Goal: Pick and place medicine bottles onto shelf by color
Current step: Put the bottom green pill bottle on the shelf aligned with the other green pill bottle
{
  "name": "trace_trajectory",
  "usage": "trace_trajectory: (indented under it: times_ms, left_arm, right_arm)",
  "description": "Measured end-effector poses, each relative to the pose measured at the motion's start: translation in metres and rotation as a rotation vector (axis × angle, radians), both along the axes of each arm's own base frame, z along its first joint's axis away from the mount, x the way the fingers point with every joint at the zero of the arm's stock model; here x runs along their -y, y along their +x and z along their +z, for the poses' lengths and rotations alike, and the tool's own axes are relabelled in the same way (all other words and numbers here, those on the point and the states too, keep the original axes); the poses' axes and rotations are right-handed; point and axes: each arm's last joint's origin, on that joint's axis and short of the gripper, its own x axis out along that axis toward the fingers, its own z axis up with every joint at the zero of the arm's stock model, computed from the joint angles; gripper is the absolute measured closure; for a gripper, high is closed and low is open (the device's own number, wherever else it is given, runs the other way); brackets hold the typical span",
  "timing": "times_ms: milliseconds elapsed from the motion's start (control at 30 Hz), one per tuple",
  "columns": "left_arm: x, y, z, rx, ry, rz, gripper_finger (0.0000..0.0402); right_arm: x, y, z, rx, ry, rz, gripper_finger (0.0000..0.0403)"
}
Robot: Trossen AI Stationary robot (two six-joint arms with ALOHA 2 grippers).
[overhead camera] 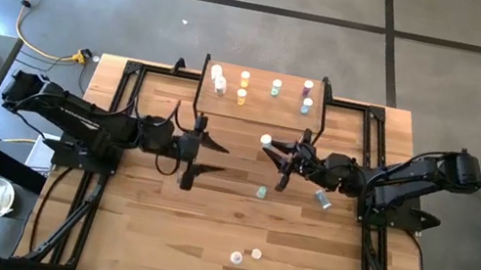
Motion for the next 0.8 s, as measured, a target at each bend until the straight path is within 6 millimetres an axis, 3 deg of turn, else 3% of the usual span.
trace_trajectory:
  times_ms: [167,333,800]
  left_arm:
    - [-0.011,-0.004,-0.008,0.11,-0.059,-0.04,0.0195]
    - [-0.012,-0.001,-0.023,0.107,-0.066,-0.061,0.0195]
    - [-0.015,0.043,-0.05,0.214,-0.059,-0.094,0.0197]
  right_arm:
    - [-0.003,0.001,0.002,0.027,0.005,0.106,0.0318]
    - [-0.006,0.001,0.005,0.057,0.001,0.234,0.0318]
    - [-0.008,0.0,0.006,0.068,0.008,0.287,0.0318]
